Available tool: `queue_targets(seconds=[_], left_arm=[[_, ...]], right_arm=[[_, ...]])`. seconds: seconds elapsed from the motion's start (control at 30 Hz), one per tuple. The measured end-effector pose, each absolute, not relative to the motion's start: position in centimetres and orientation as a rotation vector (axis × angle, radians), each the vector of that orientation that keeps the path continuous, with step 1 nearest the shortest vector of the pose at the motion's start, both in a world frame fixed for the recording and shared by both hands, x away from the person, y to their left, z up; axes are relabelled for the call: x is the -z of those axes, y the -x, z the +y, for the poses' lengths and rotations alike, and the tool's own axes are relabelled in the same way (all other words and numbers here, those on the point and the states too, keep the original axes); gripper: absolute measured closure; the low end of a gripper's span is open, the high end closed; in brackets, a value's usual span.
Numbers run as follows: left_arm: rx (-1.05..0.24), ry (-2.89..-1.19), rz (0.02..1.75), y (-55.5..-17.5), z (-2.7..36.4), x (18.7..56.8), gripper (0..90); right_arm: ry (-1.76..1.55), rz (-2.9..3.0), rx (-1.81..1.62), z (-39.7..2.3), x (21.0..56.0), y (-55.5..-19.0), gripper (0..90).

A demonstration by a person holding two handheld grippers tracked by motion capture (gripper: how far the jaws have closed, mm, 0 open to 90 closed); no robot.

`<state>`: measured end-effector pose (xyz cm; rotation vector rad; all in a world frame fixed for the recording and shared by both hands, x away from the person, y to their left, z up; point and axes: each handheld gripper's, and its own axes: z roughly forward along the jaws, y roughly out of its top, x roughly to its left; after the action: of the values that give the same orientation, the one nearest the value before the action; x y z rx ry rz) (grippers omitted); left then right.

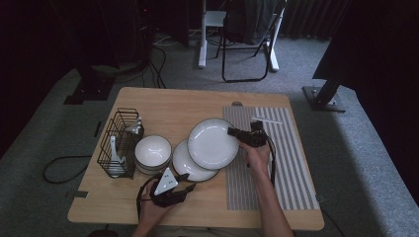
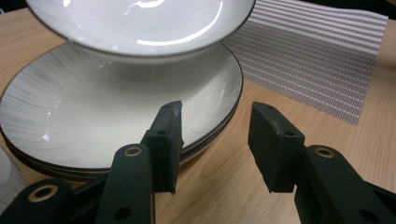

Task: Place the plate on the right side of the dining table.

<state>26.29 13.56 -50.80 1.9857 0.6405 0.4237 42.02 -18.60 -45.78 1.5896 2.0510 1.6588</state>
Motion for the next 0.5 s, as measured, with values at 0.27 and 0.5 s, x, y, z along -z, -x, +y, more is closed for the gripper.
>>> queue_targets(seconds=[0.27, 0.5], left_arm=[[-0.408, -1.983, 0.654, -26.3, 14.0, 51.0, 55.8], [-0.417, -1.985, 0.654, -26.0, 14.5, 51.0, 56.0]], right_arm=[[-1.619, 2.009, -1.663, -20.0, 45.8, -41.7, 83.3], [-1.661, 1.946, -1.671, -21.8, 45.8, -41.4, 83.3]])
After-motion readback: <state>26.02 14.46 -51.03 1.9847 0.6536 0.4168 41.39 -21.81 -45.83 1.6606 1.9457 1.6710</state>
